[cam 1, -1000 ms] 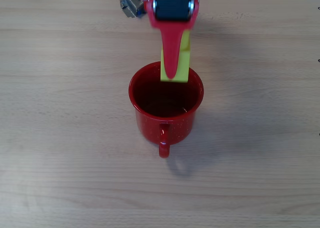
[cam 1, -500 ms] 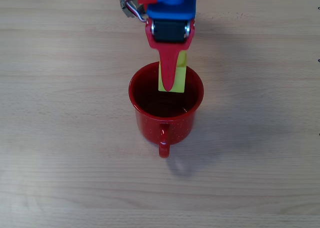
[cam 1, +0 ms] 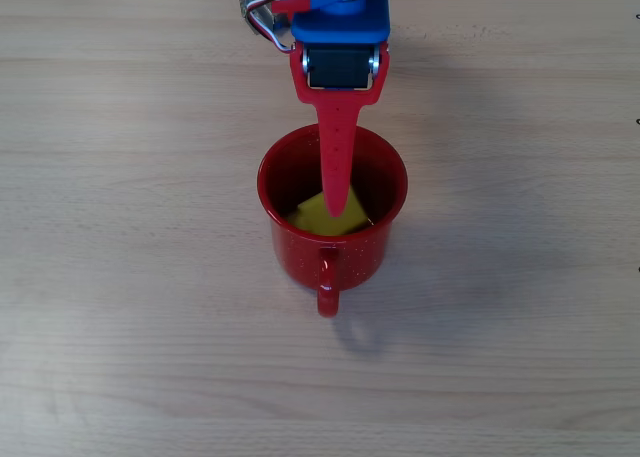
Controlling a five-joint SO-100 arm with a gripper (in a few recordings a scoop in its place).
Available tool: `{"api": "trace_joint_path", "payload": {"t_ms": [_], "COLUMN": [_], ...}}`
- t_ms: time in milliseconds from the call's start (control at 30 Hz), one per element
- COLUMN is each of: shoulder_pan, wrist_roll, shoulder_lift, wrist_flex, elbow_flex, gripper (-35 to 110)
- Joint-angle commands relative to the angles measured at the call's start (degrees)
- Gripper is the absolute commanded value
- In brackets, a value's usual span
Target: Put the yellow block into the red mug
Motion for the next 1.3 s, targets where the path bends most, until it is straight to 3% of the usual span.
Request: {"api": "trace_joint_path", "payload": {"t_ms": [0, 200, 233, 300, 900, 1267], "shoulder_pan": [0.0, 0.3, 0.3, 0.4, 3.1, 6.1], "wrist_roll": [0.0, -0.4, -0.7, -0.7, -11.6, -7.6], "shoulder_lift": [2.5, 2.7, 2.9, 3.4, 22.3, 49.4], "wrist_flex": [-0.2, -0.4, -0.5, -0.7, -8.9, -13.0], "elbow_flex": [-0.6, -1.4, -1.5, -1.8, 5.0, 28.6], "gripper": [40, 37, 30, 0, 0, 0]}}
